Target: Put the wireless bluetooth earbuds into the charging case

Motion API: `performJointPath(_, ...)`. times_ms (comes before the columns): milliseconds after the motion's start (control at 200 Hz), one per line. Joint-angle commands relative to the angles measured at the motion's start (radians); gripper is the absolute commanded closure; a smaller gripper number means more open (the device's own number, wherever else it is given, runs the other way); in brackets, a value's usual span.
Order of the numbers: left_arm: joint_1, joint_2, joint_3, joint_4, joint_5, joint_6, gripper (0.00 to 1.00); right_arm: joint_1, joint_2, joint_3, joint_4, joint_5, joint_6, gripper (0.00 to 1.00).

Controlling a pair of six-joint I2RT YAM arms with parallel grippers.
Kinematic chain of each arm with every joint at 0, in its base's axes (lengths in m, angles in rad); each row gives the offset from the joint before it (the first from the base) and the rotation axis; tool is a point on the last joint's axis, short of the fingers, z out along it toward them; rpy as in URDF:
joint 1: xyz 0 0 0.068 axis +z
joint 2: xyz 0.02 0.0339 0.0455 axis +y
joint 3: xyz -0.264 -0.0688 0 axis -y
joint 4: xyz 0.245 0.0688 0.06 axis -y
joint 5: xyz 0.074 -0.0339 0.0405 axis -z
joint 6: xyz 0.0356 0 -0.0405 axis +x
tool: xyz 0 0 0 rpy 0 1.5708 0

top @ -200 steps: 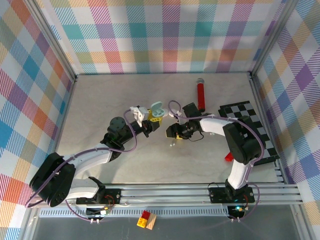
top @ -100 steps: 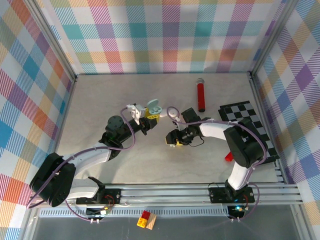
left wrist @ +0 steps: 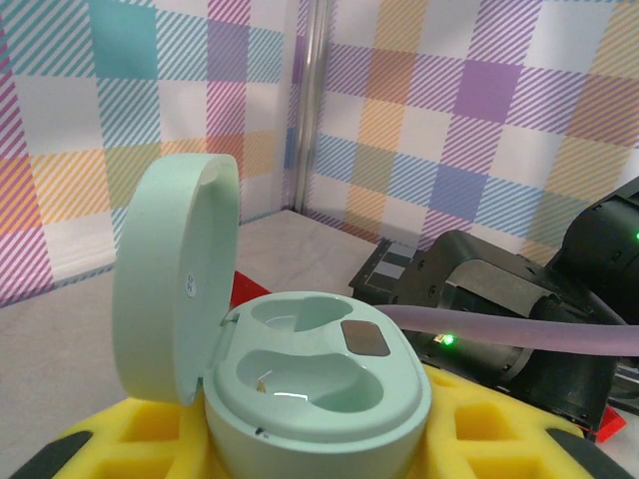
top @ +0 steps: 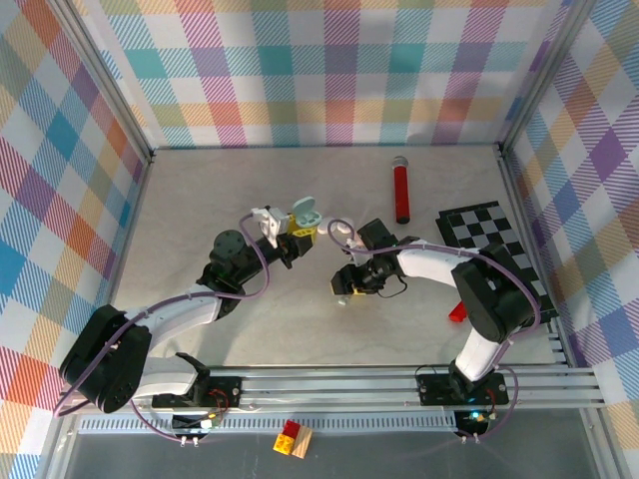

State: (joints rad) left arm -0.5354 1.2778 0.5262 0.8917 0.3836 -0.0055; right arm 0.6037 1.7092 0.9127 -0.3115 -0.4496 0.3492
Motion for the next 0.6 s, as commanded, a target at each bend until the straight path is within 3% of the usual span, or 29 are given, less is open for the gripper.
performJointPath(0, 0.03, -0.025, -0.012, 0.03, 0.011, -0.018, 0.7, 0.011, -0.049, 0.027, -0.036, 0.038, -0.068, 0.44)
performJointPath(115, 0.068, -0.023, -0.022, 0.048, 0.01, -0.043, 0.7, 0.033, -0.097, 0.016, -0.044, 0.1, -0.107, 0.44)
performJointPath(370, 0.227, -0.015, -0.045, 0.127, 0.043, -0.156, 0.7, 0.184, -0.153, 0.045, -0.17, 0.395, -0.211, 0.45)
performJointPath(595, 0.295, -0.054, -0.043, 0.097, 0.048, -0.165, 0.7, 0.3, -0.086, 0.136, -0.303, 0.561, -0.245, 0.49)
